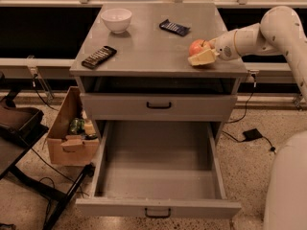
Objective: Pick apple from middle drawer and place on counter
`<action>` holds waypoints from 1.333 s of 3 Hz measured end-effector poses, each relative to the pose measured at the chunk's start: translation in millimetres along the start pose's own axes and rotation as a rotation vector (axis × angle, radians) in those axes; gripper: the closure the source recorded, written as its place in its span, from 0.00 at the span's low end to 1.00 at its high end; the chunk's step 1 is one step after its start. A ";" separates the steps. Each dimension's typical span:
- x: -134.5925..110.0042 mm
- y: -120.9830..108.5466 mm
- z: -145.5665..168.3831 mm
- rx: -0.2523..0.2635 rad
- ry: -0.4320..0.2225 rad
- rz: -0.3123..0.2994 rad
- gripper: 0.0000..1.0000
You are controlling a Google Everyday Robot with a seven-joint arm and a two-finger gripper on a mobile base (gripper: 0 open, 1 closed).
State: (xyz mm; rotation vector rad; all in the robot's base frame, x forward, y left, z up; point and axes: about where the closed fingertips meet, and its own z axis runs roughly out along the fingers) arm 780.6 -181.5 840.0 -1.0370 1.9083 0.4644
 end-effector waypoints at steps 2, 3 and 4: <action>0.0 0.0 0.1 0.000 0.000 0.000 0.20; 0.0 0.0 0.1 0.000 0.000 0.000 0.00; -5.3 0.5 -3.5 0.004 0.001 -0.017 0.00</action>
Offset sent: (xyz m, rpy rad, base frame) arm 0.0000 0.0000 0.0000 0.0000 0.0000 0.0000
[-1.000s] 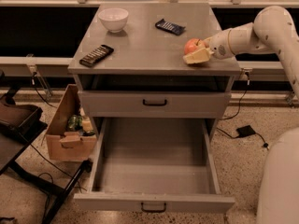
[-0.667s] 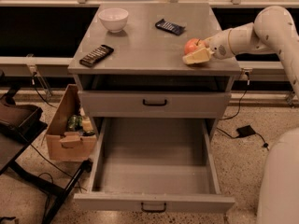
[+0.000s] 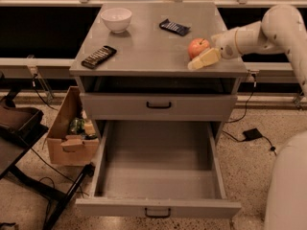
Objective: Pick apple from middle drawer and place on counter
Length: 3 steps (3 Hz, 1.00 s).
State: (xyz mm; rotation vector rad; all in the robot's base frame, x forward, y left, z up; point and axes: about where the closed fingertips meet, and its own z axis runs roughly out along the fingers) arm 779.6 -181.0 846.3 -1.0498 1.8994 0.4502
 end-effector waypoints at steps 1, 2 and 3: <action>-23.0 1.7 -16.0 0.020 0.004 -0.071 0.00; -40.8 1.6 -73.7 0.110 0.020 -0.121 0.00; -51.0 15.2 -157.8 0.236 0.064 -0.131 0.00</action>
Offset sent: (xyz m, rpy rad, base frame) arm -0.0997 -0.0772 0.1706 -0.2181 -0.2441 -0.1201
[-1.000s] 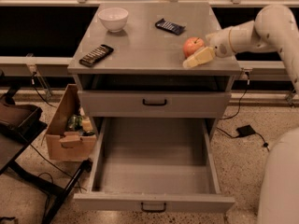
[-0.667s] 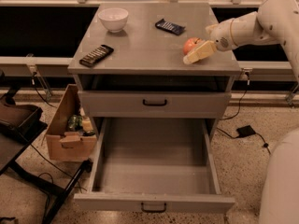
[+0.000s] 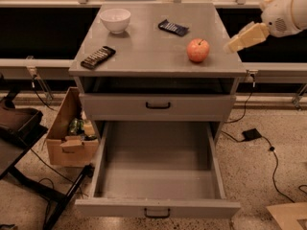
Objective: Pick apple from middle drawer and place on counter
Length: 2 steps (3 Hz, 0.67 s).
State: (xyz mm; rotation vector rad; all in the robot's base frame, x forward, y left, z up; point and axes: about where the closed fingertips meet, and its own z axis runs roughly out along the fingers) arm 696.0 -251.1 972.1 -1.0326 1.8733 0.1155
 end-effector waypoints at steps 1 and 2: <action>18.7 -3.2 -104.0 0.218 0.162 0.022 0.00; 34.8 18.1 -150.8 0.305 0.304 -0.050 0.00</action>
Offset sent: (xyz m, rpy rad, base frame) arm -0.1897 -0.1093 0.0555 -0.5207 -0.0086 -0.3953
